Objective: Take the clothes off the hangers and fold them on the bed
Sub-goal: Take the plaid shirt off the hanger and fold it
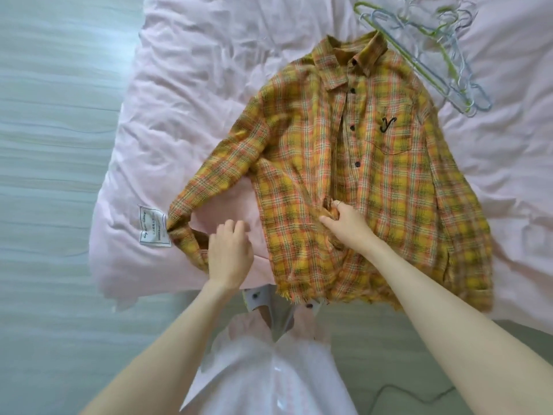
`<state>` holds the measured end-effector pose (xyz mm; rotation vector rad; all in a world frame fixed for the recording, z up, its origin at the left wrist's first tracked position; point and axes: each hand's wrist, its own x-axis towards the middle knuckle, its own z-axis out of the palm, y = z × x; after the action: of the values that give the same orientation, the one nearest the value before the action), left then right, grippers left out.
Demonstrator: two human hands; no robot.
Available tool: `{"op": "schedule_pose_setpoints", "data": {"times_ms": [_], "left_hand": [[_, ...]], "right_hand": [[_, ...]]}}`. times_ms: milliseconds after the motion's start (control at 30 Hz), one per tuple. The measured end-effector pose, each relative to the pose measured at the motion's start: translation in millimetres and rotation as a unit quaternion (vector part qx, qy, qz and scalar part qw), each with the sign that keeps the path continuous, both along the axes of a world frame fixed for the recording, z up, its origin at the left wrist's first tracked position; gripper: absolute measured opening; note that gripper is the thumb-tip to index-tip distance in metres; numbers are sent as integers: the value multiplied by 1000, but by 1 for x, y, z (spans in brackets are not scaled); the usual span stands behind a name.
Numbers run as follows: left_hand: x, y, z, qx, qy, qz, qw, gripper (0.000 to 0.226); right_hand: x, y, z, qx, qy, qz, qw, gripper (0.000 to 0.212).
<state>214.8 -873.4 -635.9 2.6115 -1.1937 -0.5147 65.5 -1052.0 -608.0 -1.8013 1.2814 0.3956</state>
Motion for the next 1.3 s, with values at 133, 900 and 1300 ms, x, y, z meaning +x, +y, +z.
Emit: {"op": "schedule_pose_setpoints", "data": {"times_ms": [133,900,1300], "left_hand": [[-29,-9,-13,27,206,85,975,27],[-25,43,-12,-70,148,236,958,40],[-40,66,-25,14,284,279,917,43]], "right_hand": [[-20,4,-2,98,-49,-113,988,67],[-75,48,-9,-30,-141,-177,974,26],[-99,51,-27,227,-147,-279,921,98]]}}
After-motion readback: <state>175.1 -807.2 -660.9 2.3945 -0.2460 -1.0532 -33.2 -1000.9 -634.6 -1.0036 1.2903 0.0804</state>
